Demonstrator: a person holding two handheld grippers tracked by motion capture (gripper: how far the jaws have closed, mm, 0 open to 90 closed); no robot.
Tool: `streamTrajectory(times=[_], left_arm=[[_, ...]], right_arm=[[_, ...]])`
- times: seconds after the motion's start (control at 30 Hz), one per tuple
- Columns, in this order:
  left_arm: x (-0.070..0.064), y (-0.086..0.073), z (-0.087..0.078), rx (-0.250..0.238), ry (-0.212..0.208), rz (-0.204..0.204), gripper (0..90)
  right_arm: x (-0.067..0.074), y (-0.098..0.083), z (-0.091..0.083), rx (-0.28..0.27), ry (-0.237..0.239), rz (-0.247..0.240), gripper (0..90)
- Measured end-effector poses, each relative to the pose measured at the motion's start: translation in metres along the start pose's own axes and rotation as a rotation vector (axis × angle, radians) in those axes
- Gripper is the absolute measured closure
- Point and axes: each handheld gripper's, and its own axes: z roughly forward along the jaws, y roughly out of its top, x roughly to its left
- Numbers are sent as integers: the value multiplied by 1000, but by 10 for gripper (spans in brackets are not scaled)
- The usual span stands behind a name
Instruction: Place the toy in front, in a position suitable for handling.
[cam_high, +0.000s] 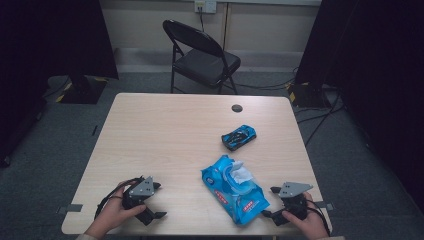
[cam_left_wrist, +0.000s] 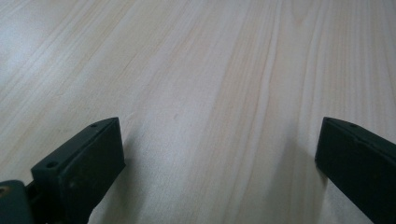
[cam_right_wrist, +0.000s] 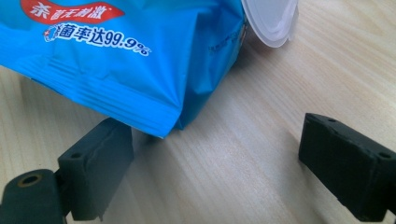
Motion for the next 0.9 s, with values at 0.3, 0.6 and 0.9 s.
streamTrajectory(times=[0.3, 0.6, 0.9], left_arm=[[-1, 0, 0, 1, 12, -12, 2], [-2, 0, 0, -4, 19, -29, 0], [-2, 0, 0, -2, 20, -29, 0]], right_arm=[[3, 0, -7, 31, 19, -4, 163], [9, 23, -16, -85, 61, 2, 138], [13, 53, 14, -78, 105, -47, 109]])
